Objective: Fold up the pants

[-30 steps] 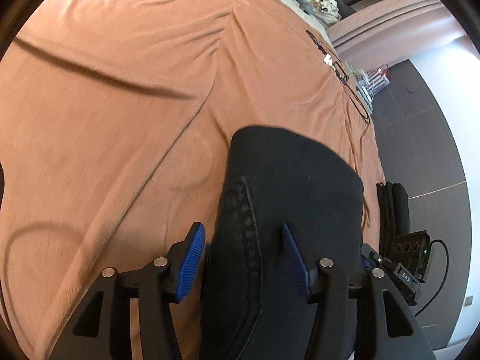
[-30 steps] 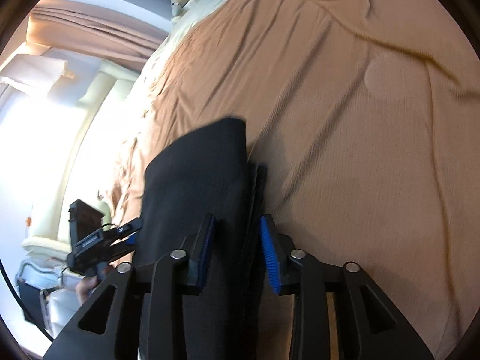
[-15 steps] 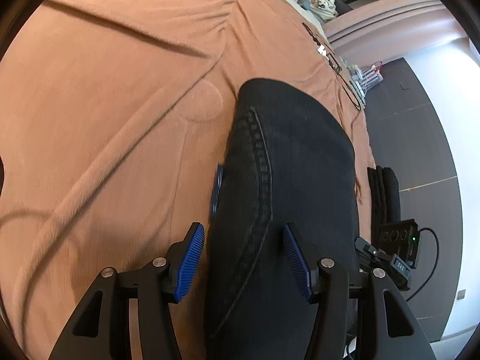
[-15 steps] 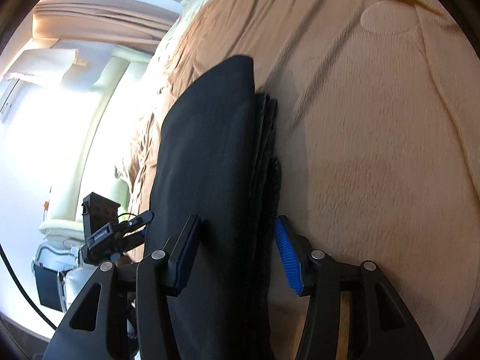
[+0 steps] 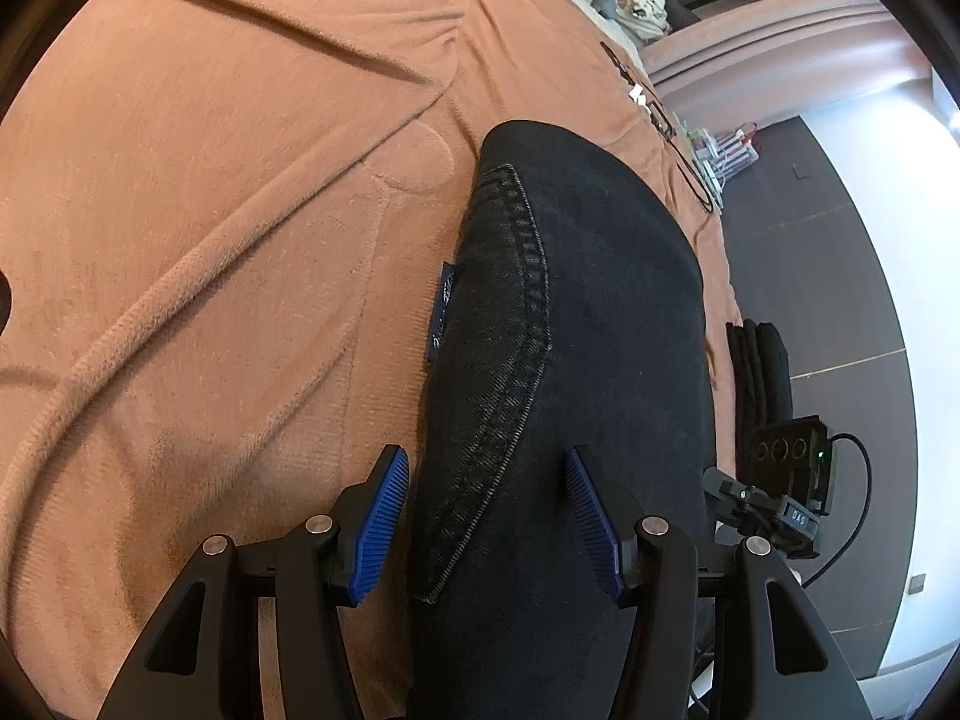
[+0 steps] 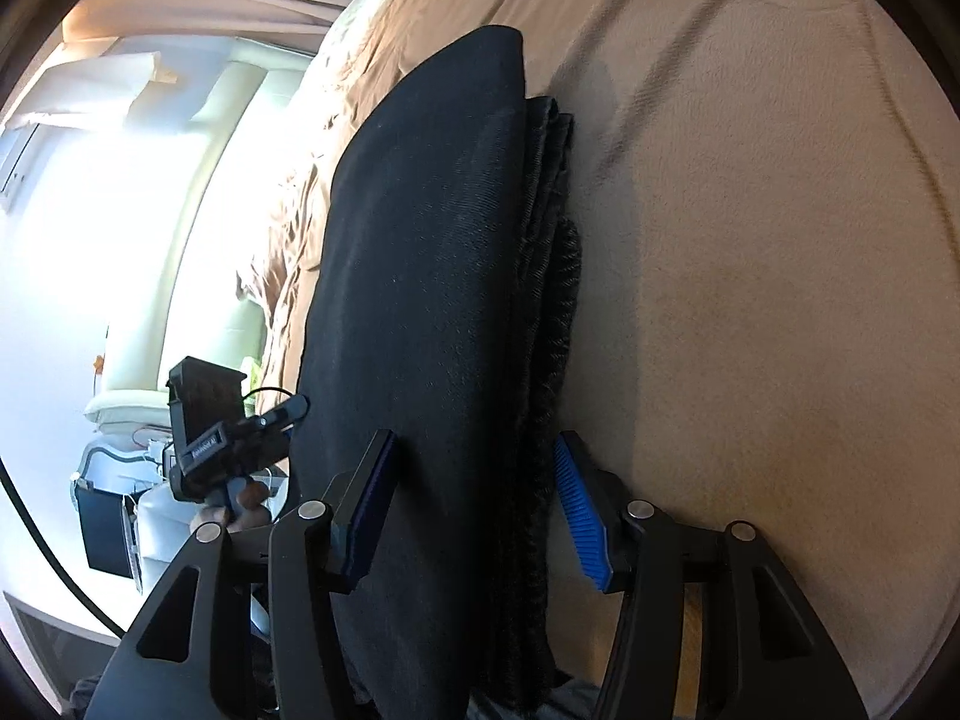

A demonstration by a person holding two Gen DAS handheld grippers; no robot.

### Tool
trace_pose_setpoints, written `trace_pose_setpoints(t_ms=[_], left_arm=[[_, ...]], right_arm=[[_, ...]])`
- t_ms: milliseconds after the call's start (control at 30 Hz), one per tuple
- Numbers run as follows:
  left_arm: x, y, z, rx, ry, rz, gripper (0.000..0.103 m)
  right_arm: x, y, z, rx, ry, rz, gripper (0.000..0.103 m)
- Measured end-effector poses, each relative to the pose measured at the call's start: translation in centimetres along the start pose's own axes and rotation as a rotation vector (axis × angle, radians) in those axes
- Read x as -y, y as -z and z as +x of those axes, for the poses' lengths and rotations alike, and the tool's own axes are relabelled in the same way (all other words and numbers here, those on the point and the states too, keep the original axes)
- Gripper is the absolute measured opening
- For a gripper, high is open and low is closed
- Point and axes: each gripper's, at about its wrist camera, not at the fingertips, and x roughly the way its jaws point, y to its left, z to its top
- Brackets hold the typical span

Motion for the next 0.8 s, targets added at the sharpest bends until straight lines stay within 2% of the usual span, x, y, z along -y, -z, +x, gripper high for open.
trace_pose_setpoints(t_ms=[200, 333, 467, 533, 800], left_arm=[[-0.4, 0.1, 0.5, 0.017, 0.028, -0.02, 0.057], [-0.3, 0.4, 0.3, 0.029, 0.037, -0.027, 0.05], [0.2, 0.9, -0.6, 0.044, 0.038, -0.012, 0.042], [0.4, 0.8, -1.1, 0.047, 0.046, -0.006, 0.038], [1.9, 1.4, -3.5, 0.086, 0.053, 0.029, 0.03]], right_arm=[[0.5, -1.5, 1.6, -0.017, -0.041, -0.01, 0.051], [0.4, -1.6, 2.3, -0.017, -0.031, -0.033, 0.051], [-0.7, -0.5, 1.9, 0.01, -0.028, -0.074, 0.037], [-1.0, 0.0, 1.5, 0.03, -0.039, -0.088, 0.034], [-3.5, 1.4, 1.5, 0.075, -0.054, -0.145, 0.027]])
